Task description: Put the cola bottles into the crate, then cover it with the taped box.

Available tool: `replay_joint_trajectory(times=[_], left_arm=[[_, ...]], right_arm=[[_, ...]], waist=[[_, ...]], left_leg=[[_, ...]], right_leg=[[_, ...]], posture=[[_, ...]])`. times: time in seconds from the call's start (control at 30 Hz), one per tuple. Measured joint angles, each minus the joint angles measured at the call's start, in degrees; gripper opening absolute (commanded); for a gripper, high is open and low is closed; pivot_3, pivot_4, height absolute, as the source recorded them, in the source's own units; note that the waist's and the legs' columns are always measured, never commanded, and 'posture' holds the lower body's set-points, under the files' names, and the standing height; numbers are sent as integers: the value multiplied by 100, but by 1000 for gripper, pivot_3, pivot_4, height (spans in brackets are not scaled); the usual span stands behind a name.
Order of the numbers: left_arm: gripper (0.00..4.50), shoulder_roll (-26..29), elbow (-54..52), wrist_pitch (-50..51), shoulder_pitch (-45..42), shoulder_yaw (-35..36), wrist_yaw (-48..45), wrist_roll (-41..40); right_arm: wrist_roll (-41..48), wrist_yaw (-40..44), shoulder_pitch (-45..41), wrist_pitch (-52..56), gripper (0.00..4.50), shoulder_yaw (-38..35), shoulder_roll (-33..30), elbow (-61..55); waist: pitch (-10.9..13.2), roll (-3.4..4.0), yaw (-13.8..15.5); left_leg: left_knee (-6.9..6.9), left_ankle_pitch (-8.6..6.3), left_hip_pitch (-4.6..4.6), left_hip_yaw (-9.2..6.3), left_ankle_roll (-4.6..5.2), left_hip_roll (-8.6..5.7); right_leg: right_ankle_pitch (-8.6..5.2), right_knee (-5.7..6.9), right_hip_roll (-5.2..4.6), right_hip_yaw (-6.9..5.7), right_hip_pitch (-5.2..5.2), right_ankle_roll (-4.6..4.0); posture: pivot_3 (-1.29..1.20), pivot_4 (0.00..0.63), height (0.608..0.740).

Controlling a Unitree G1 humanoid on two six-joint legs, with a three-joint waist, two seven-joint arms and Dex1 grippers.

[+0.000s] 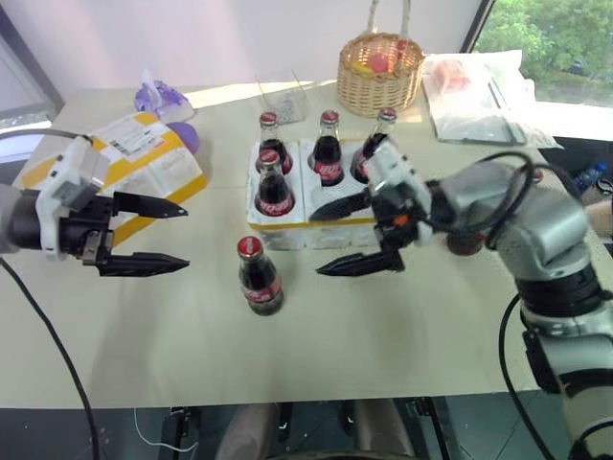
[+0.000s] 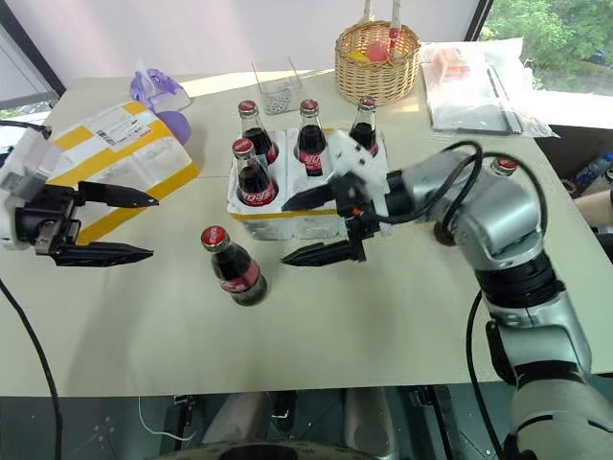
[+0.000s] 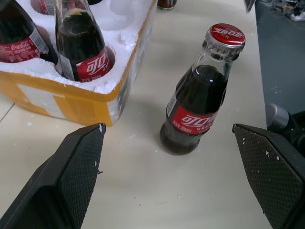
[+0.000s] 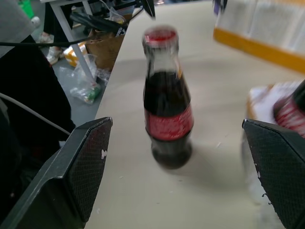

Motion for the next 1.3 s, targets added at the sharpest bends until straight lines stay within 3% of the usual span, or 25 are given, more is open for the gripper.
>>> replay_joint_trajectory(times=[0.13,0.4,1.13,1.23,1.3], left_arm=[[4466,19,13,-45,60,20,3,2],[4466,30,140,-120,118,91,132,12],[4466,79,131,-128,220,299,193,-6],[4500,79,132,-170,219,293,191,10],[4500,79,133,-178,207,269,193,10]], right_arm=[[-337,-195,483,-384,4500,415,354,9],[-690,-472,592,-804,4500,816,1178,432],[-1339,-884,657,-1259,4500,1252,2240,1331],[-1389,-885,666,-1270,3672,1260,2270,1435],[-1412,-900,664,-1285,2754,1245,2306,1443]], waist=[[-2,-4,-15],[-3,-4,-25],[-3,-5,-27],[-3,-5,-31],[-3,-5,-37]], left_leg=[[-2,-5,10,1,8,0],[-3,-1,20,1,2,1],[-6,3,26,0,-6,1],[-6,4,27,0,-7,1],[-8,3,28,0,-6,2]], right_leg=[[0,0,2,0,7,0],[0,1,5,-1,15,0],[0,1,10,-5,17,-1],[0,1,11,-5,17,-1],[0,1,11,-5,17,-1]], posture=[[0,150,740],[0,150,740],[0,150,740],[0,150,740],[0,150,740]])
